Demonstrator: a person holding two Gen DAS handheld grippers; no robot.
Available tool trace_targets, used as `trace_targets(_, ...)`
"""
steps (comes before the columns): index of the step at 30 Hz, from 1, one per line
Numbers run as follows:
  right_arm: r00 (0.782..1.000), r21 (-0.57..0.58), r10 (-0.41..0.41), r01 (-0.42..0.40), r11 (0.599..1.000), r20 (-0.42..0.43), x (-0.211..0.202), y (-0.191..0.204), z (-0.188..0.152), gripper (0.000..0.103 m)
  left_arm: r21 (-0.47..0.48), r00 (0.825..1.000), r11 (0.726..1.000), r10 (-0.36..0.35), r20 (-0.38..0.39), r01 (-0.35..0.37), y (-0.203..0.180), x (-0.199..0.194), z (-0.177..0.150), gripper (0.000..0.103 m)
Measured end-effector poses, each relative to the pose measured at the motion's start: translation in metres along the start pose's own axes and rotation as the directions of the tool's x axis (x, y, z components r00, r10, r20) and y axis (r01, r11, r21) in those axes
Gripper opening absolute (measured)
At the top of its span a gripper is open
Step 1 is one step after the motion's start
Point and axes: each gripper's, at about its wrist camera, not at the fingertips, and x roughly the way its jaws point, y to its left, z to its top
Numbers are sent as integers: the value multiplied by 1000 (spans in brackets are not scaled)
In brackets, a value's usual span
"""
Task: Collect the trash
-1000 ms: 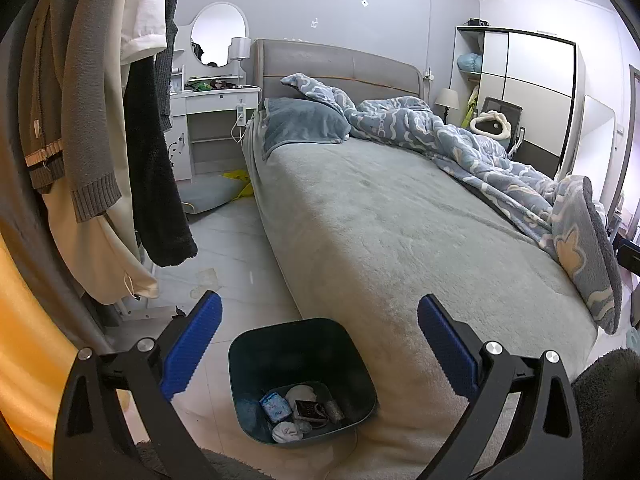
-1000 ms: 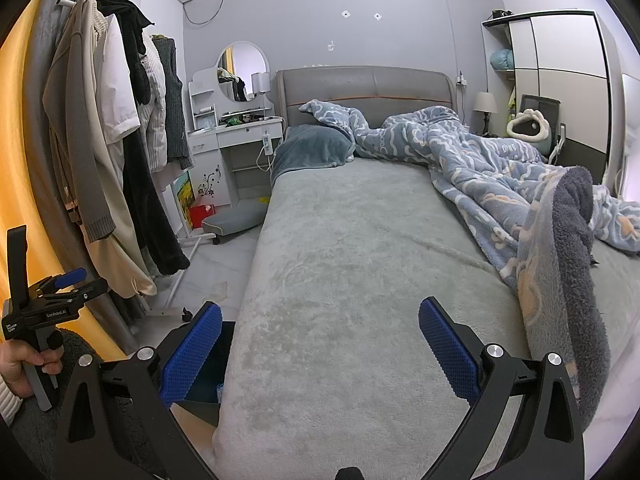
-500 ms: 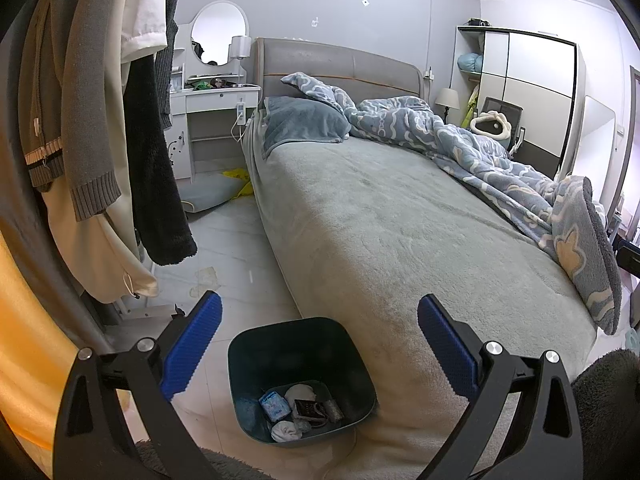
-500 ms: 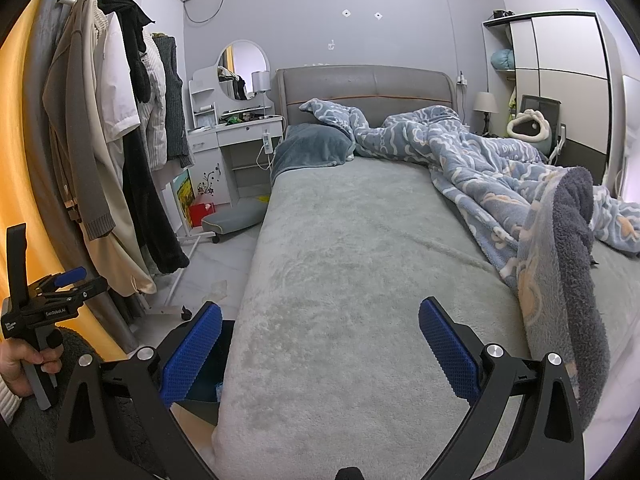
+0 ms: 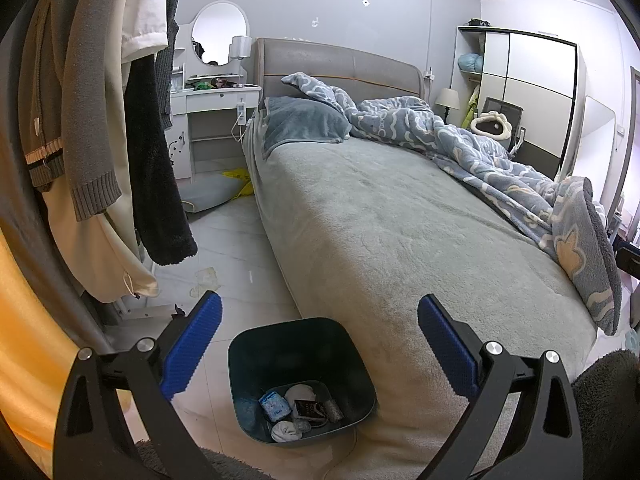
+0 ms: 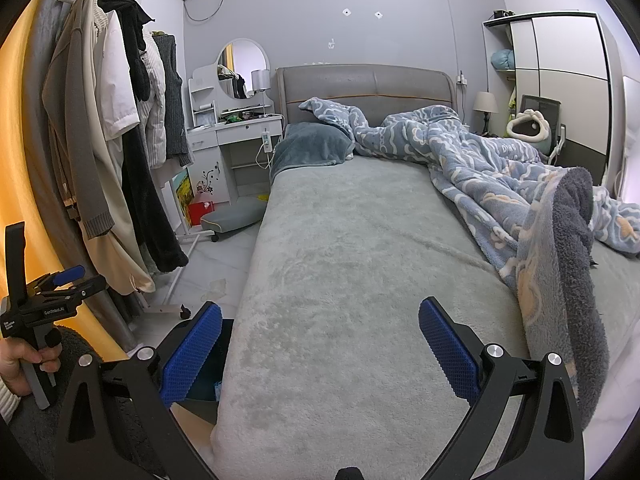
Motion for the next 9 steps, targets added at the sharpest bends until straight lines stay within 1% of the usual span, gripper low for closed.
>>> trace_targets(9,1000,-2,1,-1,1000,-1,1,-1,0,100,-2,1000,1000,2,-3,-2,-3,0,-4,100)
